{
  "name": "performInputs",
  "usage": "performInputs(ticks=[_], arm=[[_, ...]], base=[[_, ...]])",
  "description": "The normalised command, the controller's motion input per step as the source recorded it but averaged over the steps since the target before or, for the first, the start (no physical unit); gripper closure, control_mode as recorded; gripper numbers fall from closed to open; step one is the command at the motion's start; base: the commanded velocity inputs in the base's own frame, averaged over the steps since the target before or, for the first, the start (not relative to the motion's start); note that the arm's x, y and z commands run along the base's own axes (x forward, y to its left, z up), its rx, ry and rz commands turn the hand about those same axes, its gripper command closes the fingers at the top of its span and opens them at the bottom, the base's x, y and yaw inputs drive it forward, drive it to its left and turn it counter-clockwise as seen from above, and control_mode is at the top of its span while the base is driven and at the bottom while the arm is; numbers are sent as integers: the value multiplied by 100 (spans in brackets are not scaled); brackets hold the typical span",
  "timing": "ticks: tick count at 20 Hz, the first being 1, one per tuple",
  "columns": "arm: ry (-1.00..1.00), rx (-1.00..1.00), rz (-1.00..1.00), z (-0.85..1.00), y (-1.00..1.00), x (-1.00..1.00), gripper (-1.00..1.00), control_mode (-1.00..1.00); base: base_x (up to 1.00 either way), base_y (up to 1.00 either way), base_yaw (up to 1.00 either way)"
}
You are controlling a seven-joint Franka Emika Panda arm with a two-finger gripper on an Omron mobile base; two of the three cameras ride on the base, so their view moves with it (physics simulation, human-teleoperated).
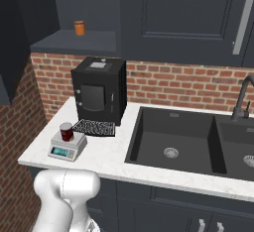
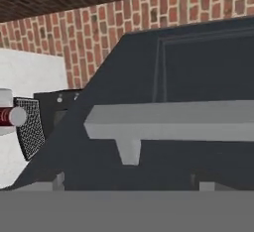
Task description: Pick the canned food and place it on the digital scale for weighing, and close the cabinet.
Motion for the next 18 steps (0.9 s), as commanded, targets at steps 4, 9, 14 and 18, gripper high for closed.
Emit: performInputs(ticks=[4,9,14,18], arm=[[11,1,-6,0,-82,76,-100,-100],[2,6,-1,0,-98,51,-100,-100],[-2,7,0,0,-76,39,-100,-100],[-10,7,0,0,-56,34,-100,-100]], base=[[0,0,0],[0,0,0],[0,0,0],[0,0,0]])
